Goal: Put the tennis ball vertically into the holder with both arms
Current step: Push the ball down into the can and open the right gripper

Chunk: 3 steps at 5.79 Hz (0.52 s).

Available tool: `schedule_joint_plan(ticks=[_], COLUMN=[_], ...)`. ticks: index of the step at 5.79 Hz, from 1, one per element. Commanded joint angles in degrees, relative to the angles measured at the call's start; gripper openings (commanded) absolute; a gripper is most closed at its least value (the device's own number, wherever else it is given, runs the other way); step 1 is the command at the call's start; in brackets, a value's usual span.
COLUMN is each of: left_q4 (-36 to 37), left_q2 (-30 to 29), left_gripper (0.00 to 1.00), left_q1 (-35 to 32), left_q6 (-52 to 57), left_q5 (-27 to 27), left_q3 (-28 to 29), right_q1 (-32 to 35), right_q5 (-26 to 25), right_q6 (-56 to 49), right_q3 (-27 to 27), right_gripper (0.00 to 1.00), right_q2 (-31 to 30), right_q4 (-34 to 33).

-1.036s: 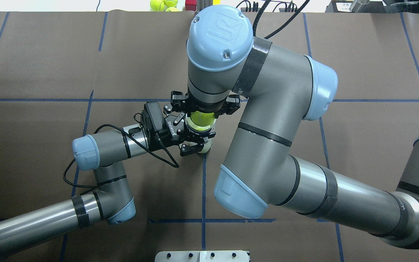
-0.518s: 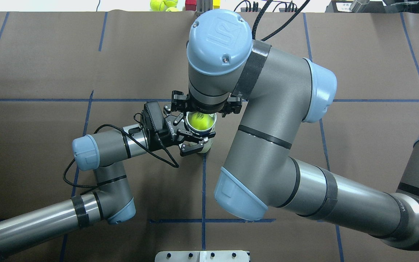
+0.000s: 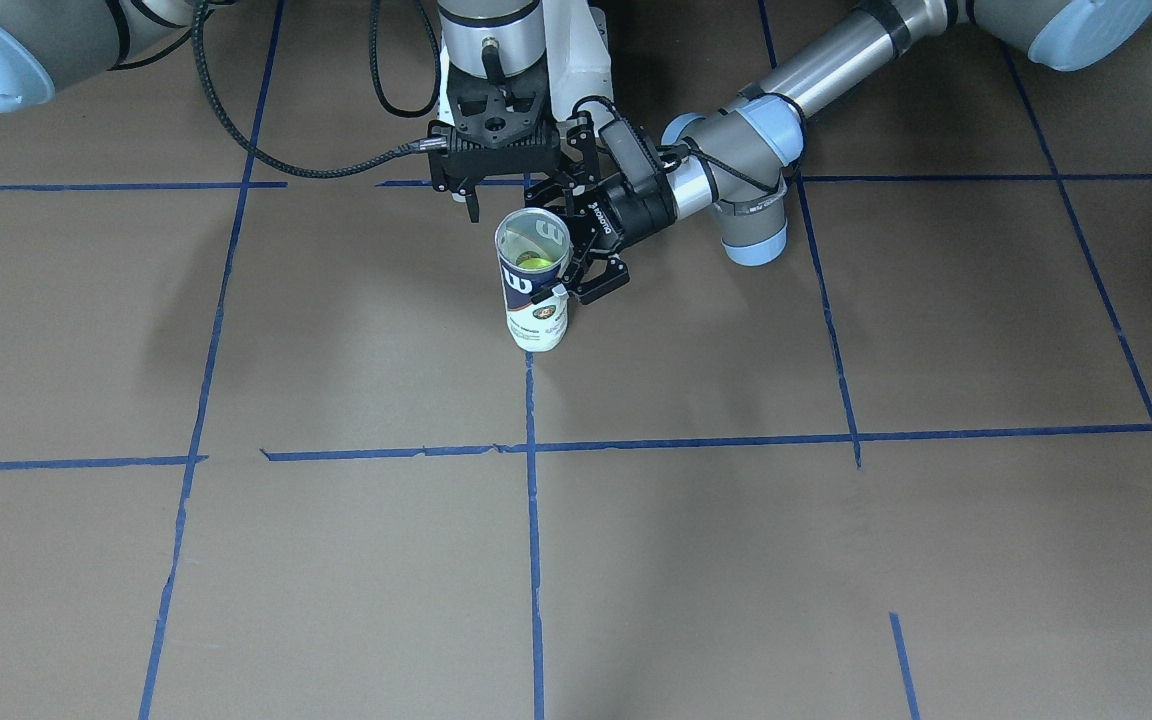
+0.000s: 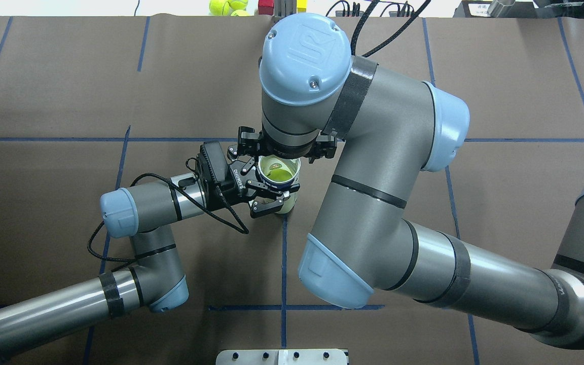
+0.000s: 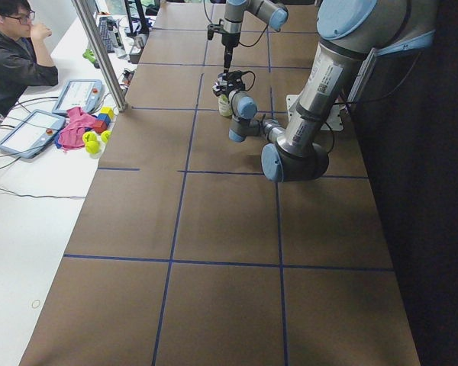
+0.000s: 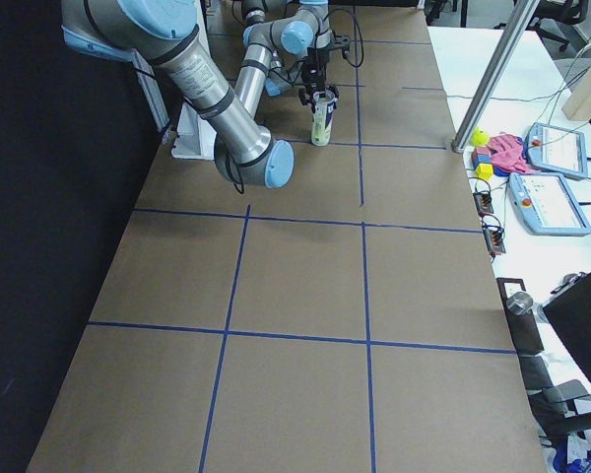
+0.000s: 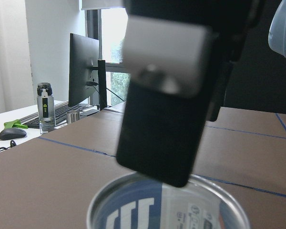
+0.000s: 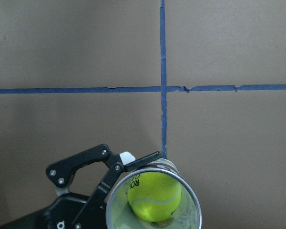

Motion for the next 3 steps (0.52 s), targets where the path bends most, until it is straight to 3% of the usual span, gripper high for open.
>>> schedule_joint_plan(ticks=[1,3], left_q4=[-0.5,-0.5], left_q2=[0.0,1.8], left_gripper=[0.88,0.96], left_q1=[0.0,0.2], left_q6=[-0.1,-0.1], left_q5=[-0.1,0.0], left_q3=[-0.4,-3.5], right_q1=[1.3,8.5], right_q5=[0.8,7.3], right_q6=[-3.5,-12.9], right_q3=[2.0,5.7], right_gripper=[1.0,1.0], right_q2=[-1.5,-8.3], right_q4=[0.0,0.2])
